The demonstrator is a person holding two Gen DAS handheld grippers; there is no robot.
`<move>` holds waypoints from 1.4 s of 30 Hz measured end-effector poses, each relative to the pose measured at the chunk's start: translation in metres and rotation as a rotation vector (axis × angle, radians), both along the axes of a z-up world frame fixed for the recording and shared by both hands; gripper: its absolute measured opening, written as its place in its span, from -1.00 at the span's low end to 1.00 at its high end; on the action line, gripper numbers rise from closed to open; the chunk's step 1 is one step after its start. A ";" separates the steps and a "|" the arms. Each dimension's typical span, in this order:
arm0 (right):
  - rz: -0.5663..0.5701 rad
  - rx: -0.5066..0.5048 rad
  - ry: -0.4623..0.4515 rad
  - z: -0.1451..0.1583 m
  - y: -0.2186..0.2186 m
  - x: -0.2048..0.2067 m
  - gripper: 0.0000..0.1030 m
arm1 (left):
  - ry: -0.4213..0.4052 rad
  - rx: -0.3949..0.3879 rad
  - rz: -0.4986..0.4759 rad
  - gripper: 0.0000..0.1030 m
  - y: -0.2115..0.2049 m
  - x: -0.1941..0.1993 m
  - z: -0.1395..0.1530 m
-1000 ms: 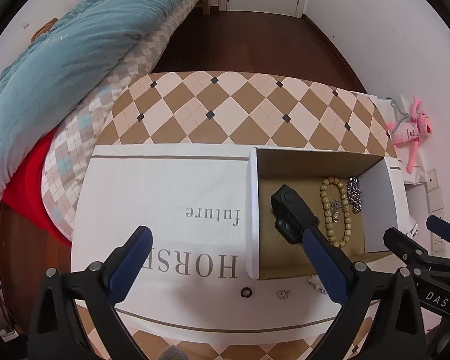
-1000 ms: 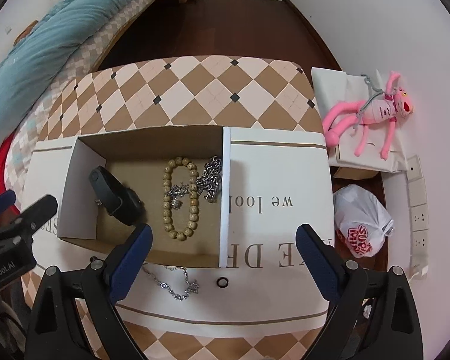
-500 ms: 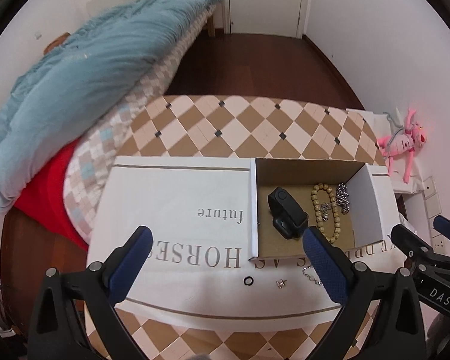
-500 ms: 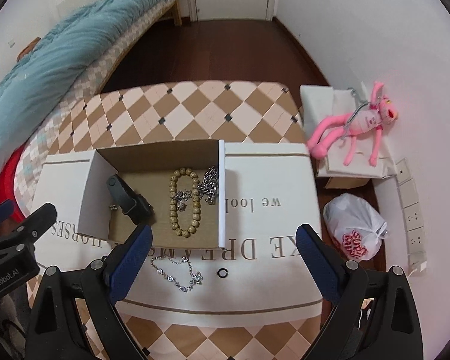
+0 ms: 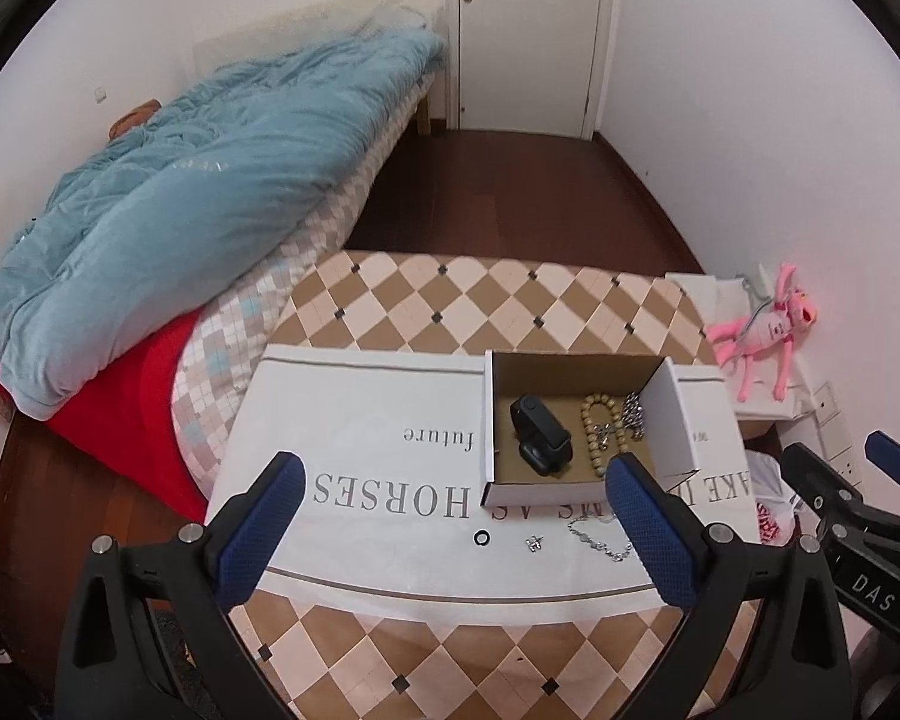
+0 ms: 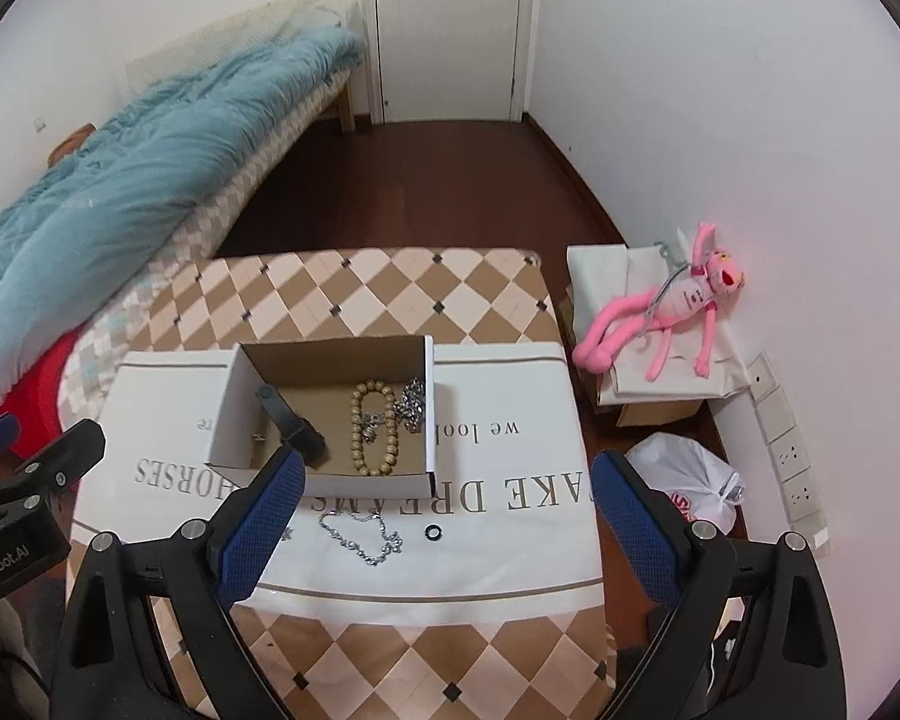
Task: Organize jewelry
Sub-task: 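Withdraw both tools from the box, then grasp the thin silver chain with the right tool while the left tool grasps an earring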
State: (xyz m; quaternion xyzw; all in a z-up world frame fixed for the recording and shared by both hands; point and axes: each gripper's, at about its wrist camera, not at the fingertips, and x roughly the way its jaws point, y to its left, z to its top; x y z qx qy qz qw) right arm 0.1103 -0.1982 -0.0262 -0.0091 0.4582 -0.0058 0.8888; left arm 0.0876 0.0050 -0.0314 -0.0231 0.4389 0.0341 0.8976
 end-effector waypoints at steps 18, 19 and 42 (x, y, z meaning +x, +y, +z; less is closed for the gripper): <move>-0.038 0.178 0.186 -0.076 -0.016 -0.002 0.84 | 0.102 0.107 0.097 0.99 0.012 0.000 -0.065; -0.040 0.201 0.212 -0.090 -0.016 -0.001 0.76 | 0.119 0.100 0.103 0.99 0.015 0.001 -0.074; -0.059 0.065 0.283 -0.195 0.014 0.004 -0.90 | 0.294 0.090 0.002 0.97 -0.002 0.014 -0.166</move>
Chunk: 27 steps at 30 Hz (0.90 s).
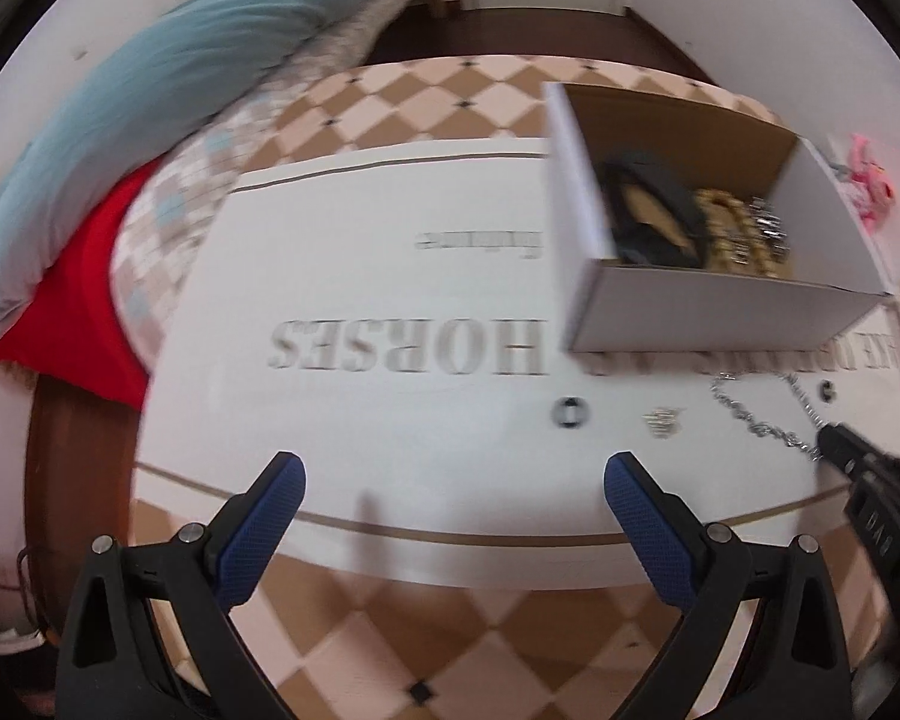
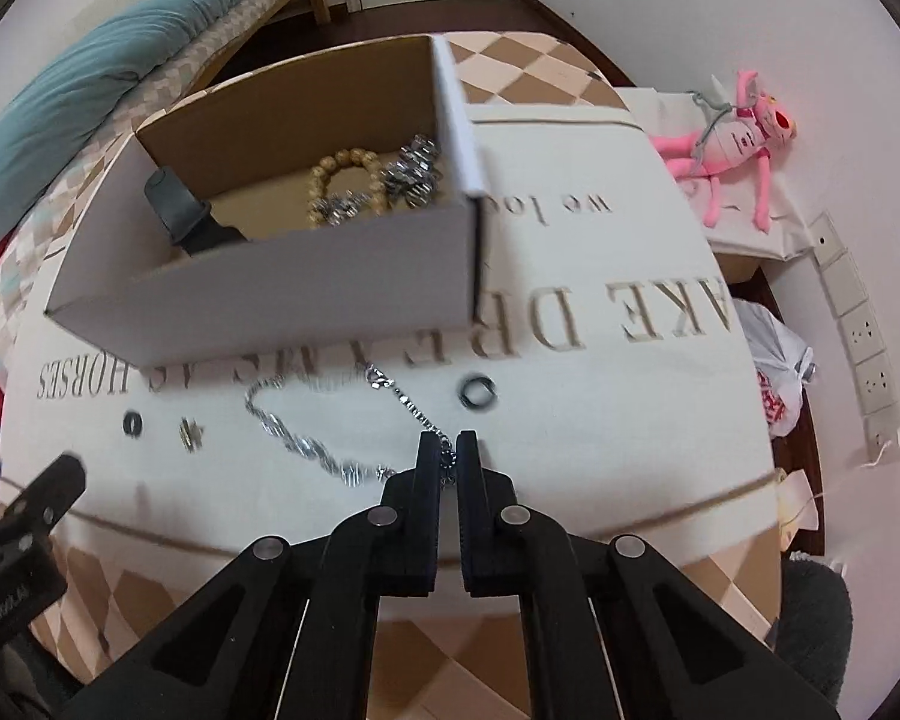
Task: Organize jewelry
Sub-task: 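Grasp the thin silver chain with the right tool while the left tool grasps an earring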
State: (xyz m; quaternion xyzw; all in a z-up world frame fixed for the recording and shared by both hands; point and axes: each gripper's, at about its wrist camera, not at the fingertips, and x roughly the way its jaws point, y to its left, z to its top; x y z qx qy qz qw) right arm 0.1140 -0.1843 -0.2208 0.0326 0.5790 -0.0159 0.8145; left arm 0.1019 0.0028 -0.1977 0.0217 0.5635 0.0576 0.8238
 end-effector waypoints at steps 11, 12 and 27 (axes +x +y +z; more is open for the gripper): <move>-0.109 0.042 0.014 0.006 -0.060 -0.024 -0.90 | 0.026 -0.040 -0.119 0.72 -0.061 0.013 -0.011; -0.114 0.041 0.016 0.006 -0.062 -0.023 -0.90 | 0.023 -0.036 -0.128 0.61 -0.066 0.014 -0.012; -0.128 0.044 0.024 0.002 -0.066 -0.019 -0.90 | 0.031 -0.069 -0.146 -0.71 -0.072 0.022 -0.024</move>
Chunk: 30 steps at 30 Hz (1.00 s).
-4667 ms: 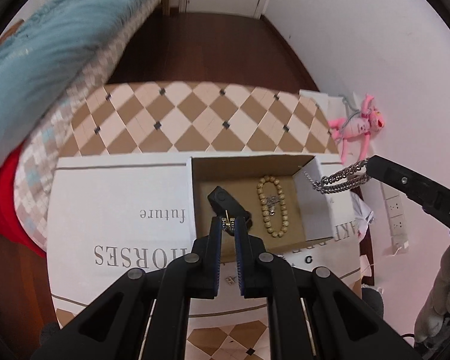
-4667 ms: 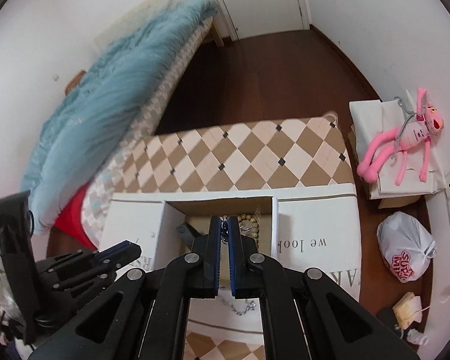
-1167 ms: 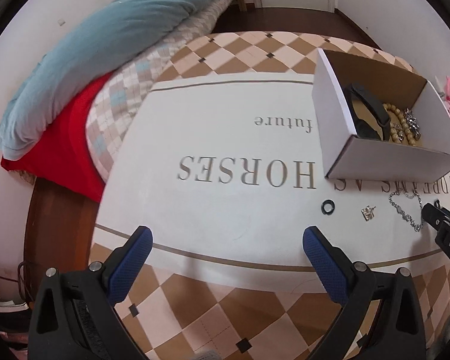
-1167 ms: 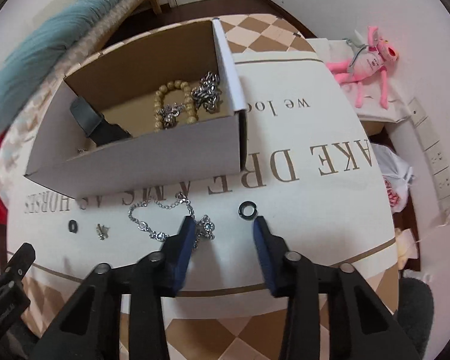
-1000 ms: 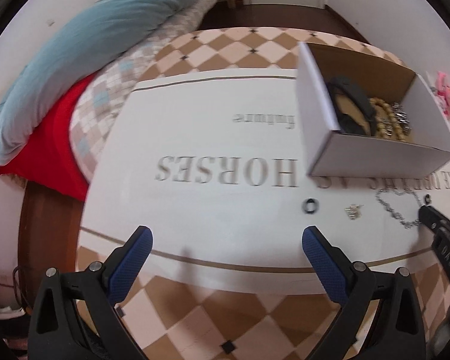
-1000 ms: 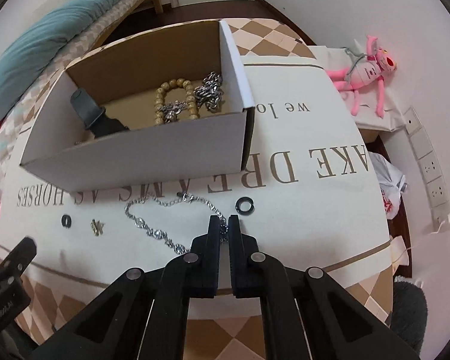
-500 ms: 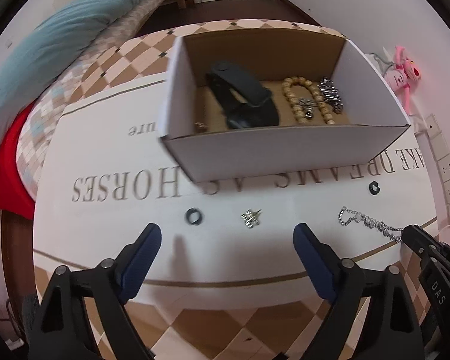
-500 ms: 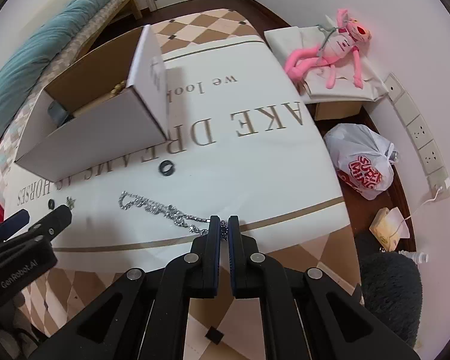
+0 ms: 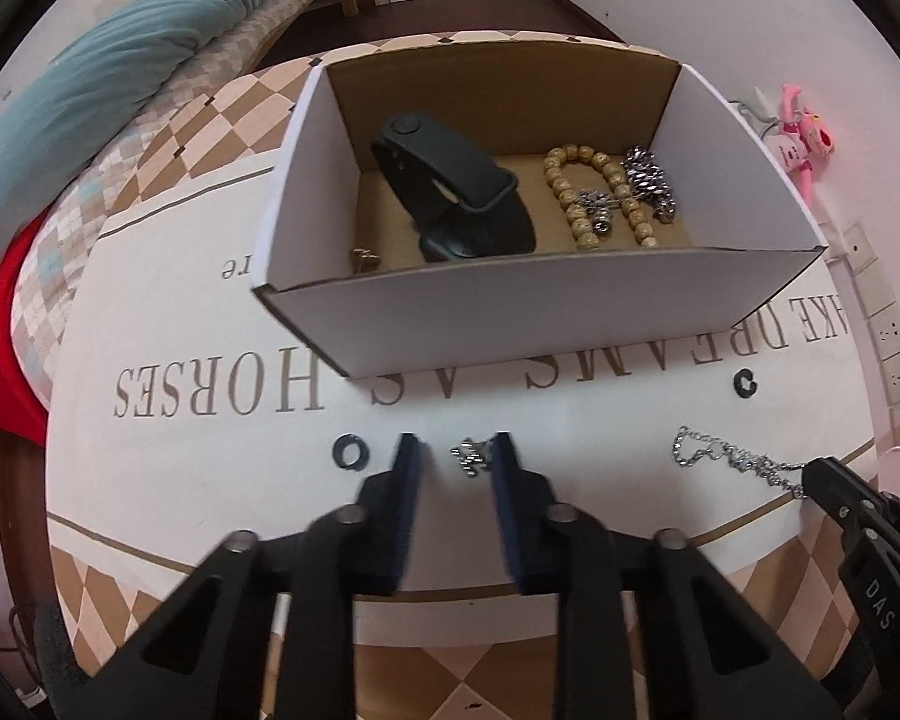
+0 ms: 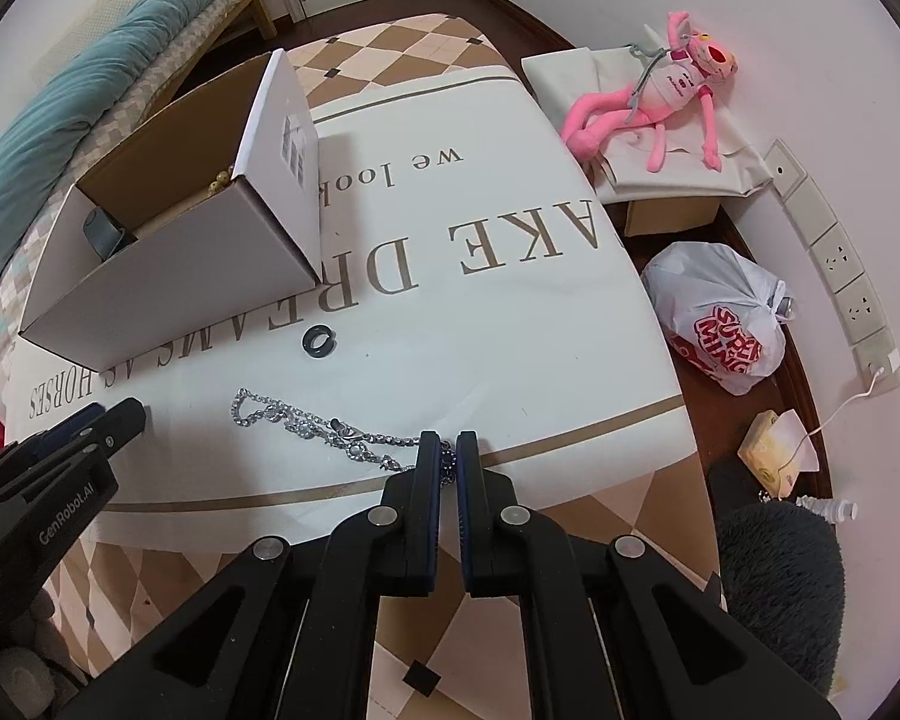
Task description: Organize jewelry
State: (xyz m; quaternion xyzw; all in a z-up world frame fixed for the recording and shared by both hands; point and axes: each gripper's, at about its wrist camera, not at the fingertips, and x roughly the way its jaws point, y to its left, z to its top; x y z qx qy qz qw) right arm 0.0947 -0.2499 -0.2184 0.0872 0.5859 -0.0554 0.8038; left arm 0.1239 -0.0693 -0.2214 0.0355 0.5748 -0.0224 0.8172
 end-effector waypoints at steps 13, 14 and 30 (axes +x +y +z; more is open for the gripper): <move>0.046 0.062 -0.058 0.022 0.013 -0.005 -0.90 | -0.042 -0.028 -0.023 -0.95 0.002 -0.010 0.013; 0.052 0.069 -0.065 0.025 0.016 -0.007 -0.90 | -0.044 -0.037 -0.021 -0.95 0.003 -0.012 0.017; 0.104 0.202 -0.177 0.094 0.032 -0.010 -0.90 | -0.072 -0.199 0.099 -0.95 0.075 -0.036 0.066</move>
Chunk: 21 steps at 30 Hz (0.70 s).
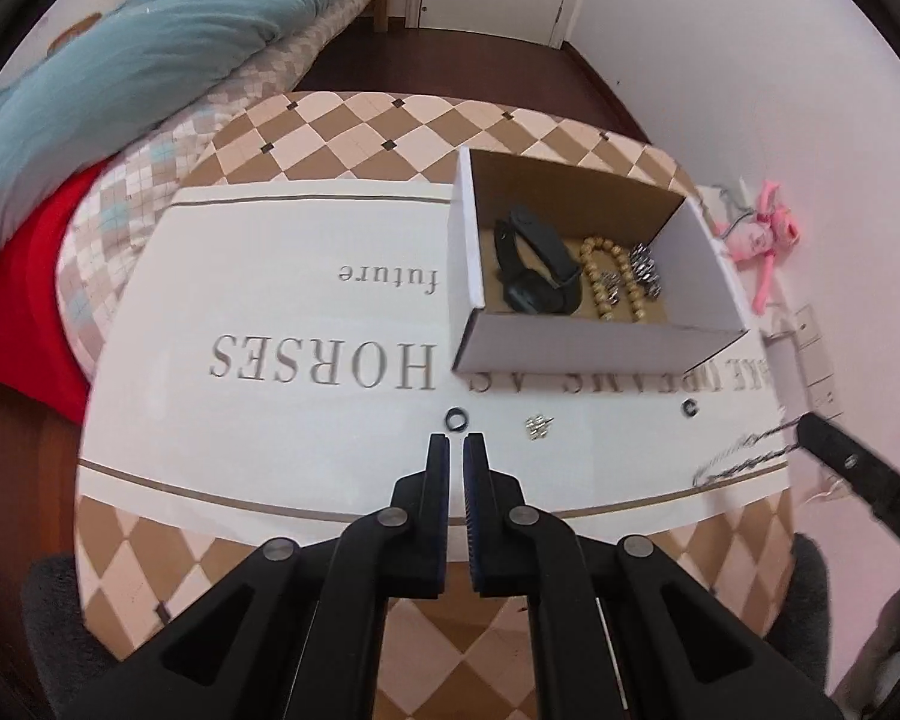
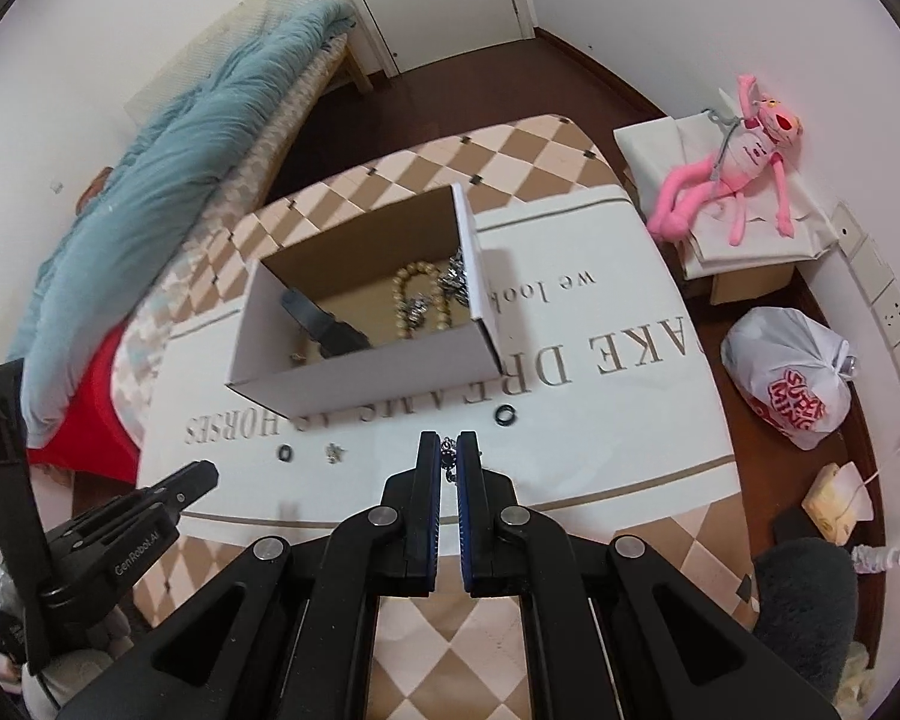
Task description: Organize jewelry
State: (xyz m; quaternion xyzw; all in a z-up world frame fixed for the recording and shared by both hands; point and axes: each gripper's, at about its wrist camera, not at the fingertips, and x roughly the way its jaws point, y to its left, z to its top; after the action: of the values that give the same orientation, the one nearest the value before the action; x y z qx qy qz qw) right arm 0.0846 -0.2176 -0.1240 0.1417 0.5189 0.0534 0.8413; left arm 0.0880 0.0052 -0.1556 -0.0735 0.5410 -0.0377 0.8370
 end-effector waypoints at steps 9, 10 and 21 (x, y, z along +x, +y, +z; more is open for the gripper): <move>-0.014 -0.016 0.039 -0.025 -0.002 0.002 -0.90 | 0.020 0.056 -0.030 0.40 -0.038 0.024 -0.032; -0.020 -0.014 0.054 -0.031 -0.004 0.002 -0.90 | 0.022 0.067 -0.034 0.40 -0.041 0.025 -0.034; -0.071 -0.001 0.112 -0.059 -0.019 -0.003 -0.90 | 0.062 0.172 -0.090 0.37 -0.069 0.033 -0.071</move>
State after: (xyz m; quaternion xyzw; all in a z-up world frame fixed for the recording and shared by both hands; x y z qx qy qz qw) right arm 0.0816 -0.2364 -0.1828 0.1621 0.5597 0.0152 0.8125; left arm 0.1205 -0.0638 -0.2271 0.0218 0.5708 -0.0264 0.8204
